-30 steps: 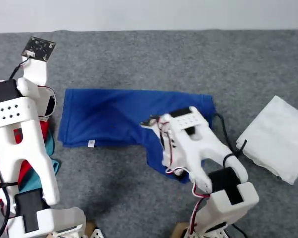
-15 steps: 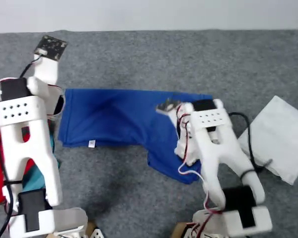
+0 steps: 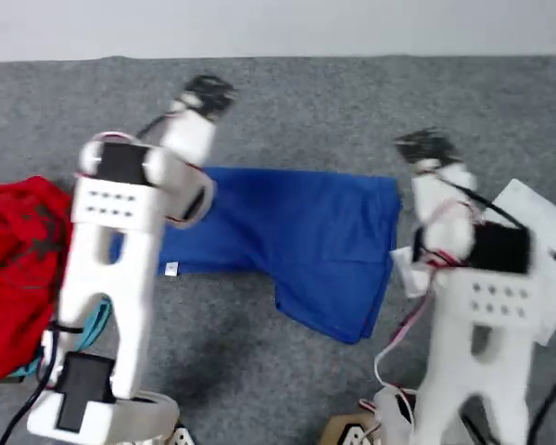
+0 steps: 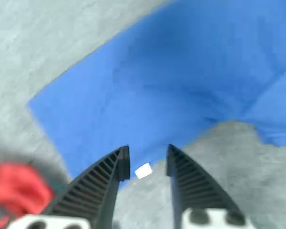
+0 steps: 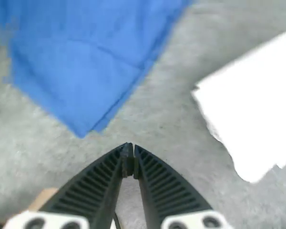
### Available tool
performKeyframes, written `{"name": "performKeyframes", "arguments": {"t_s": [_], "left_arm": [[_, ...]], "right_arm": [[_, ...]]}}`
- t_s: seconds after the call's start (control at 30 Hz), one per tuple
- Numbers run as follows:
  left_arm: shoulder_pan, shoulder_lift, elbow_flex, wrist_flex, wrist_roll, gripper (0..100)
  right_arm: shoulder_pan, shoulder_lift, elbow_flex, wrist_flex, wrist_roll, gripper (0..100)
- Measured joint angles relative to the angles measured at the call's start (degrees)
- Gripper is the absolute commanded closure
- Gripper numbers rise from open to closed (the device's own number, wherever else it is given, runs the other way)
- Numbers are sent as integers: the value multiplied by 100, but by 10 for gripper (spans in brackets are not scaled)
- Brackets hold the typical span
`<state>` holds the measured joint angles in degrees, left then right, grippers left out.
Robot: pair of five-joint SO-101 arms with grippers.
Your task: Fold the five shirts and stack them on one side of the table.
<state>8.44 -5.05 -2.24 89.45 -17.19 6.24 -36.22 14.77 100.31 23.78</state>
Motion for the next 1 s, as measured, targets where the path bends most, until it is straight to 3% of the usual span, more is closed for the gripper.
{"name": "performKeyframes", "arguments": {"t_s": [0.47,0.63,1.0], "left_arm": [[2620,2198,0,-466,-492,768],[3015,2927,-281,-633,-501,750],[3112,4484,-1521,-325,-510,742]], "right_arm": [[2523,-809,35,9,-9,985],[2637,-870,316,9,264,987],[2646,-870,378,9,316,987]]}}
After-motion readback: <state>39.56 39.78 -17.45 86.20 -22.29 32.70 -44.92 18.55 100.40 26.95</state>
